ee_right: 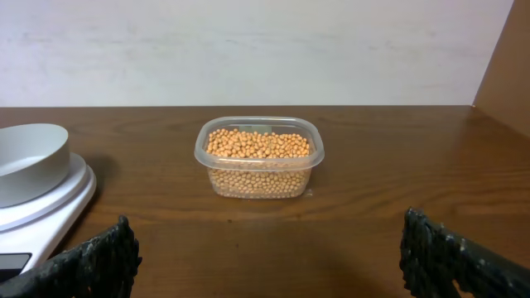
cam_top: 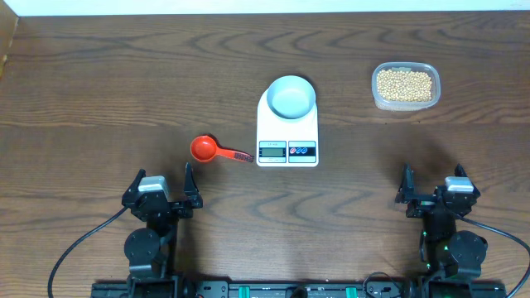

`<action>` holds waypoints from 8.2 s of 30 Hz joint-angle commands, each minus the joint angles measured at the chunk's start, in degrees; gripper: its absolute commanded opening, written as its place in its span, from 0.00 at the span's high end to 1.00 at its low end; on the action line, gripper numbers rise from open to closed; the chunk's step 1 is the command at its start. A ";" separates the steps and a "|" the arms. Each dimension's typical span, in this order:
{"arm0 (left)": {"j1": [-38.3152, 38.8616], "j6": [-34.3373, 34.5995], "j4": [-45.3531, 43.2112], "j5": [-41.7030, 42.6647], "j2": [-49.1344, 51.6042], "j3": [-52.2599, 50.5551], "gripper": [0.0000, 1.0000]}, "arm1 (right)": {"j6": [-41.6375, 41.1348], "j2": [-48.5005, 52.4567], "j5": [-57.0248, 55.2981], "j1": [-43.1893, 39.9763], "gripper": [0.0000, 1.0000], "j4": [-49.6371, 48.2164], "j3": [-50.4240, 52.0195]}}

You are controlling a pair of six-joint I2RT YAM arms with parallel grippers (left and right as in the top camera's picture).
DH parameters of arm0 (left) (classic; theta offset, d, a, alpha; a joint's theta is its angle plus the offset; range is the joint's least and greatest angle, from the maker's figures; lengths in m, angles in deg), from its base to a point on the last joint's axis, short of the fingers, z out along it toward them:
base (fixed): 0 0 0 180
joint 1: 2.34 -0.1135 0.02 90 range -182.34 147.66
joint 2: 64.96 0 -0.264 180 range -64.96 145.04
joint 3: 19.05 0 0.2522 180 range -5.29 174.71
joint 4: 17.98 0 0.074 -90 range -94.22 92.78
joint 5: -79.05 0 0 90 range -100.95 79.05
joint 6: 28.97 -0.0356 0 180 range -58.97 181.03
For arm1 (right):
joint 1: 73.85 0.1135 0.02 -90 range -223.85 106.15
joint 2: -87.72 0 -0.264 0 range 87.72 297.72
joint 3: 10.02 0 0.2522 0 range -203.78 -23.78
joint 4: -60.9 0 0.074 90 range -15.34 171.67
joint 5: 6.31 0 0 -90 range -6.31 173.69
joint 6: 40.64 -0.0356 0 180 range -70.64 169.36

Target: Scoop item into bowl and weigh 50g on scale

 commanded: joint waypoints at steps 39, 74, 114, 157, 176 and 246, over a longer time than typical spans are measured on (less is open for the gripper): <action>0.20 0.50 1.86 -1.33 0.13 -1.11 0.02 | -0.35 0.00 -0.09 0.39 0.01 0.22 0.09; 0.20 0.48 1.53 -1.36 0.13 -1.11 0.02 | -0.35 0.00 -0.09 0.39 0.01 0.22 0.09; 0.20 0.55 -10.75 0.63 0.13 -1.09 0.02 | -0.35 0.00 -0.09 0.39 0.01 0.22 0.09; 0.20 0.50 1.70 0.59 0.13 -1.09 0.02 | -0.35 0.00 -0.09 0.39 0.01 0.22 0.09; 0.20 0.50 1.70 0.59 0.13 -1.09 0.02 | -0.35 0.00 -0.09 0.39 0.01 0.22 0.09; 0.20 0.50 1.70 0.59 0.13 -1.09 0.02 | -0.35 0.00 -0.09 0.39 0.01 0.22 0.09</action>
